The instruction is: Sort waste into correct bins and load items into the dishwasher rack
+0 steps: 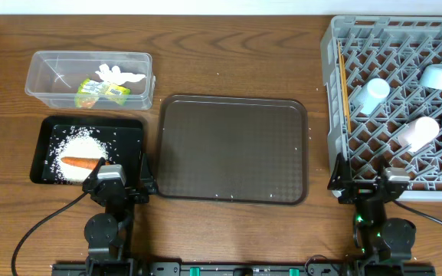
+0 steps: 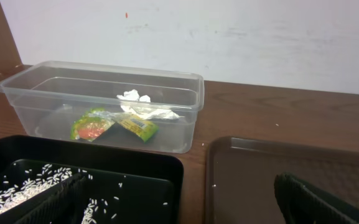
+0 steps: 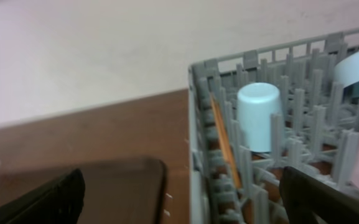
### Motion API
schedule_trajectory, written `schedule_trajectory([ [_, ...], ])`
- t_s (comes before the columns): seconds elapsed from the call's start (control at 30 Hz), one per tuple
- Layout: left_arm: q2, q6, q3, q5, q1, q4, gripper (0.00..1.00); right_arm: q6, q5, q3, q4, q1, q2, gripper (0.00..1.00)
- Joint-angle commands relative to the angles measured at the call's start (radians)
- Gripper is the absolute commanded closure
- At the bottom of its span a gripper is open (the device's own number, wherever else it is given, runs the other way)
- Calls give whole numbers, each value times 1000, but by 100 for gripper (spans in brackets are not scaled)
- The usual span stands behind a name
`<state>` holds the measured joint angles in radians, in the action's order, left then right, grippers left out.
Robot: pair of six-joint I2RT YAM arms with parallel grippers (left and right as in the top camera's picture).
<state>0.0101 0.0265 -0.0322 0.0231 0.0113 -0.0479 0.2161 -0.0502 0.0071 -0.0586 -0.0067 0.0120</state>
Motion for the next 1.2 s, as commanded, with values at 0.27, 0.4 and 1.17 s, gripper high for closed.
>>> schedule_trajectory([
  [0.27, -6, 5, 28, -5, -1, -18, 2, -206, 16, -2, -15, 30, -7, 1],
  [0.4, -6, 5, 28, -5, -1, -18, 2, -206, 16, -2, -14, 30, -7, 1],
  [1.17, -6, 5, 28, -5, -1, -18, 2, -206, 16, -2, -13, 27, -6, 1],
])
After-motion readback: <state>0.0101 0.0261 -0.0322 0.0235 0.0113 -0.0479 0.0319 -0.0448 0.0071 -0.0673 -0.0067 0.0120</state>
